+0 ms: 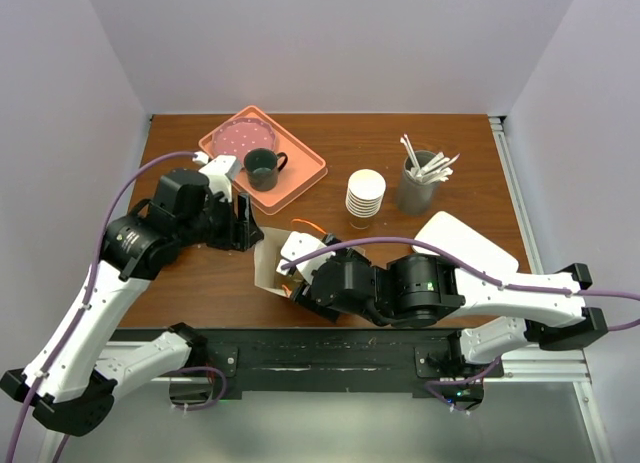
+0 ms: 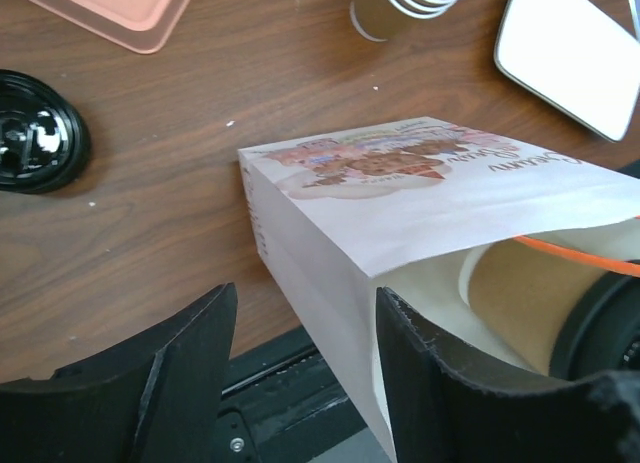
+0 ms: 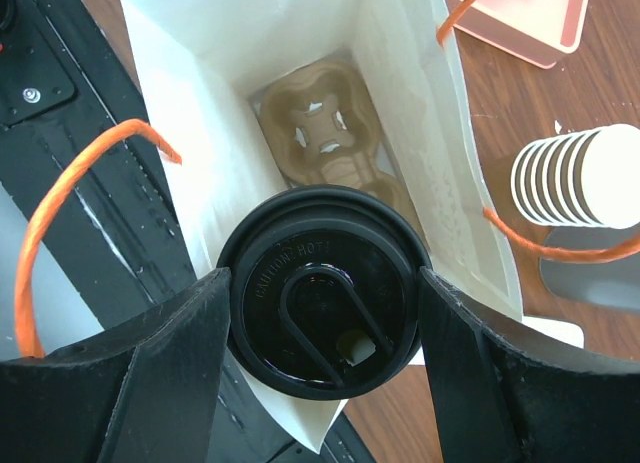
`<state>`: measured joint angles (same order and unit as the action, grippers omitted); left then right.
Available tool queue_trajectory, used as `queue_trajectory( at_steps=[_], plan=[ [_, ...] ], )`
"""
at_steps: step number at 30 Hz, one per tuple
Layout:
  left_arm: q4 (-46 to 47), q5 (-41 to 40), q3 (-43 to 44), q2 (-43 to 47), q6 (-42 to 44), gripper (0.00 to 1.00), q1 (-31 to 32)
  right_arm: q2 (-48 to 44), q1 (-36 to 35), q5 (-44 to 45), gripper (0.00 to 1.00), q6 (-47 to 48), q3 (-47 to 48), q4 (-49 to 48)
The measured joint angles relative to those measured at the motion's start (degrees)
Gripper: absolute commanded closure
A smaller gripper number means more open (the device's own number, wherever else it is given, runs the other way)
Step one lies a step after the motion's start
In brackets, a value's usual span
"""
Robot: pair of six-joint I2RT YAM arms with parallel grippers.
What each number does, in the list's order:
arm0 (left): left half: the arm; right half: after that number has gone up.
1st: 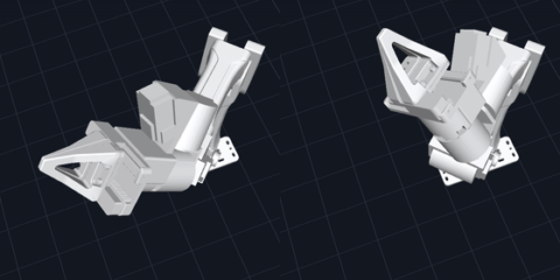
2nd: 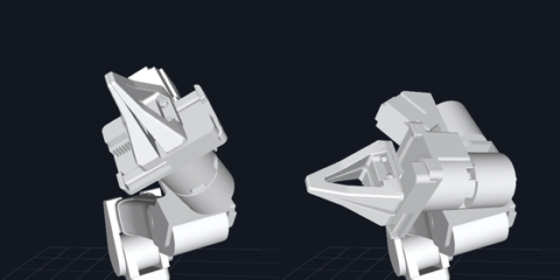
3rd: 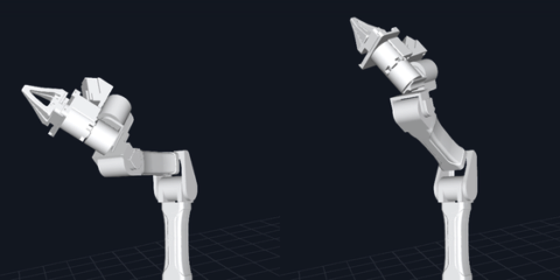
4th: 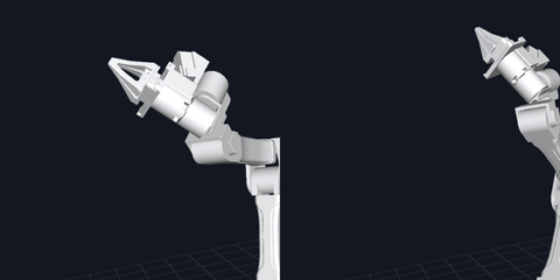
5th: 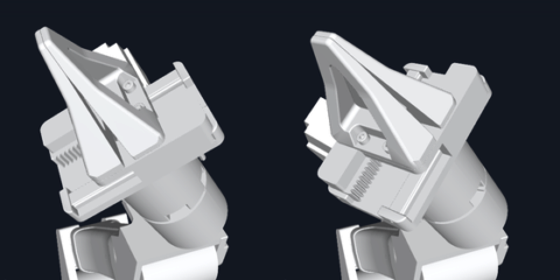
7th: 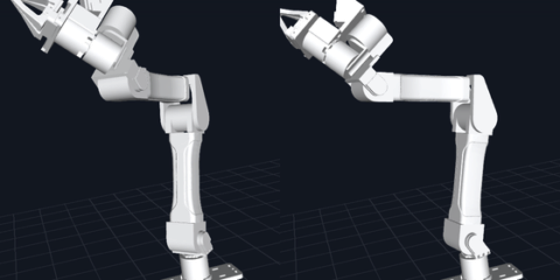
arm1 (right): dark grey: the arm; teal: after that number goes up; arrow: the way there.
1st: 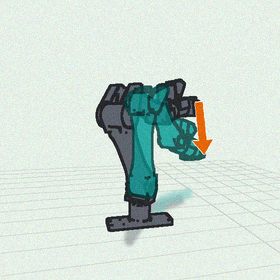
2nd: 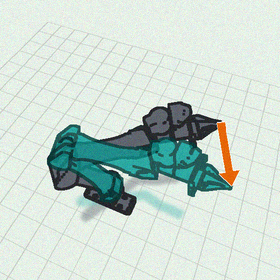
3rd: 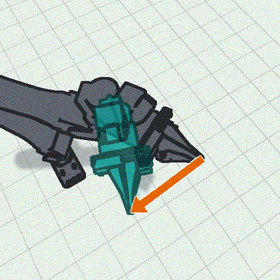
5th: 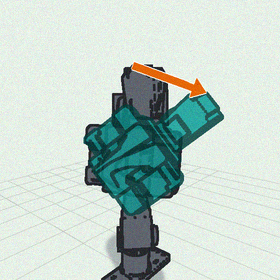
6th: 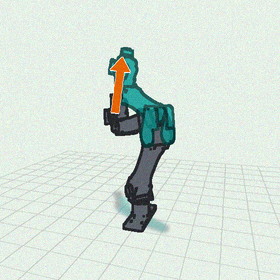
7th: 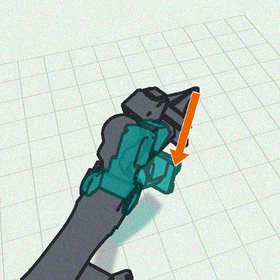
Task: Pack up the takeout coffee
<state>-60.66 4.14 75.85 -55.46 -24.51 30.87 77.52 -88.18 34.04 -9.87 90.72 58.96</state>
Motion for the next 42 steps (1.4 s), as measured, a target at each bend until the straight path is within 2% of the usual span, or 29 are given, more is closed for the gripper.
queue_trajectory(
  at_steps=[9, 10, 12, 13, 16, 21, 30, 36, 42],
  plan=[
    [1.81, 5.31, -3.61, 0.63, -1.79, 0.58, 0.0, -0.07, -0.02, 1.51, 0.76, 0.02, -1.31, -0.39],
    [1.95, 5.66, -3.91, 0.66, -1.88, 0.65, 0.0, -0.13, -0.02, 1.49, 0.76, 0.02, -1.31, -0.42],
    [2.49, 6.03, -4.66, 0.81, -1.97, 0.73, 0.0, -0.31, -0.02, 1.49, 0.76, 0.02, -1.31, -0.26],
    [2.99, 6.21, -5.05, 0.94, -1.92, 0.83, 0.0, -0.35, -0.02, 1.49, 0.76, 0.02, -1.31, -0.24],
    [5.11, 7.54, -7.08, 1.75, -2.12, 1.0, 0.0, -0.37, -0.02, 1.46, 0.76, 0.02, -1.31, -0.22],
    [10.14, 9.31, -11.78, 5.31, -3.04, 1.0, 0.02, -0.33, -0.02, 2.25, 0.75, 1.84, -1.14, -0.87],
    [16.94, 6.56, -14.97, 12.85, -2.91, 1.0, 0.07, 5.31, -0.02, 4.02, 0.76, 8.02, 5.22, -4.07],
    [19.91, 7.72, -21.66, 19.12, -2.95, 1.0, 0.07, 3.17, -0.04, 5.03, 0.78, 7.76, 1.62, -4.31],
    [20.81, 9.84, -25.66, 21.73, -2.91, 1.0, 0.07, -1.03, -0.04, 5.03, 0.79, 9.11, -6.97, -7.08]
  ],
)
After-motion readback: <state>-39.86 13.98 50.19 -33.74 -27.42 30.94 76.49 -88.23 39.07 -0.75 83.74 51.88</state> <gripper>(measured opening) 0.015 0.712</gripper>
